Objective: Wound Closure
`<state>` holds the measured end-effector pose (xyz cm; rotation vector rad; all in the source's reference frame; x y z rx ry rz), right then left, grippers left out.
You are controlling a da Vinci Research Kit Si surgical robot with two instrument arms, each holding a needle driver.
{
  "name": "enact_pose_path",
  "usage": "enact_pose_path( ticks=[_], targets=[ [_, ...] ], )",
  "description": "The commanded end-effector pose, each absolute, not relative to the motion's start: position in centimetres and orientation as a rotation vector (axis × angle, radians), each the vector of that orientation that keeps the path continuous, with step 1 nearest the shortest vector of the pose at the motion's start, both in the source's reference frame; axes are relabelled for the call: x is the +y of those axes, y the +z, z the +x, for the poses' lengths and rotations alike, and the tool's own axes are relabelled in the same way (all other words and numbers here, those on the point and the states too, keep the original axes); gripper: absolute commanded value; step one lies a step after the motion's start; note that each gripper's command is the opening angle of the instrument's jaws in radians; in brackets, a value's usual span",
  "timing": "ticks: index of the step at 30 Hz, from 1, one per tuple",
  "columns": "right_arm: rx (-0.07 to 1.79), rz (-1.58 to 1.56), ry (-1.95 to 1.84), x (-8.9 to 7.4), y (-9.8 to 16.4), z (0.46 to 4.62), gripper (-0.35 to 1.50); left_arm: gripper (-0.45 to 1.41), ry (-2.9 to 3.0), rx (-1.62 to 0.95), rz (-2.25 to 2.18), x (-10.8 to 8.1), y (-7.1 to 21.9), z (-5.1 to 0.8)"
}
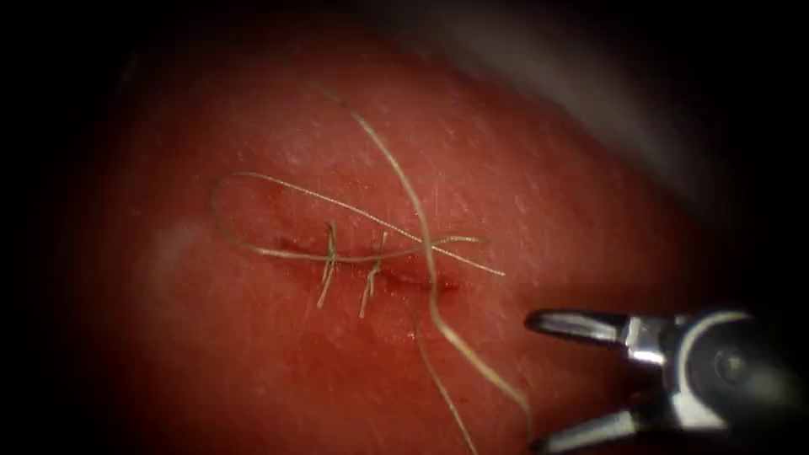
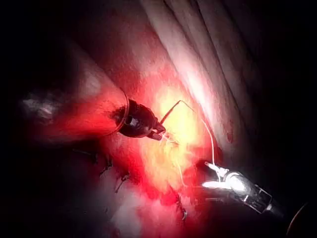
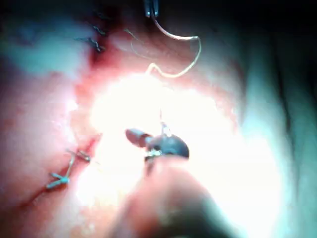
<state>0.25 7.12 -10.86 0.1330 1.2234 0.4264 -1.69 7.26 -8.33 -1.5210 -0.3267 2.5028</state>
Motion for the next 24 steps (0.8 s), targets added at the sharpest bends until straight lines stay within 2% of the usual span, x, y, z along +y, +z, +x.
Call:
enact_pose_path(
  ticks=[1,5,7,11,13,17,18,20,21,24],
  targets=[
    [1.209,0.129,0.414,7.12,-10.73,0.29,1.46,-0.35,2.496,-0.326,-1.524,7.24,-8.28,-1.71],
    [1.204,0.097,0.377,7.06,-10.42,0.41,1.45,-0.35,2.469,-0.31,-1.524,7.31,-8.37,-1.56],
    [1.195,0.036,0.334,7.02,-10.21,0.63,1.45,-0.35,2.464,-0.294,-1.51,7.3,-8.36,-1.58],
    [1.183,-0.033,0.27,7.02,-10.11,0.79,1.4,-0.35,2.462,-0.3,-1.516,7.27,-8.33,-1.65],
    [1.175,-0.06,0.24,7.0,-10.06,0.88,1.25,-0.35,2.462,-0.301,-1.516,7.27,-8.33,-1.67],
    [1.18,-0.065,0.221,6.94,-10.03,1.02,1.18,-0.35,2.461,-0.304,-1.52,7.25,-8.31,-1.71],
    [1.2,-0.046,0.199,6.9,-10.01,1.05,0.86,-0.35,2.461,-0.306,-1.522,7.23,-8.3,-1.74],
    [1.21,-0.011,0.166,6.87,-10.01,1.05,-0.08,-0.35,2.46,-0.31,-1.527,7.21,-8.28,-1.77],
    [1.208,0.008,0.124,6.84,-10.02,1.03,-0.3,-0.35,2.46,-0.31,-1.528,7.2,-8.27,-1.8],
    [1.201,0.004,0.098,6.8,-10.01,1.01,-0.35,-0.35,2.46,-0.311,-1.53,7.19,-8.26,-1.81]
  ],
)
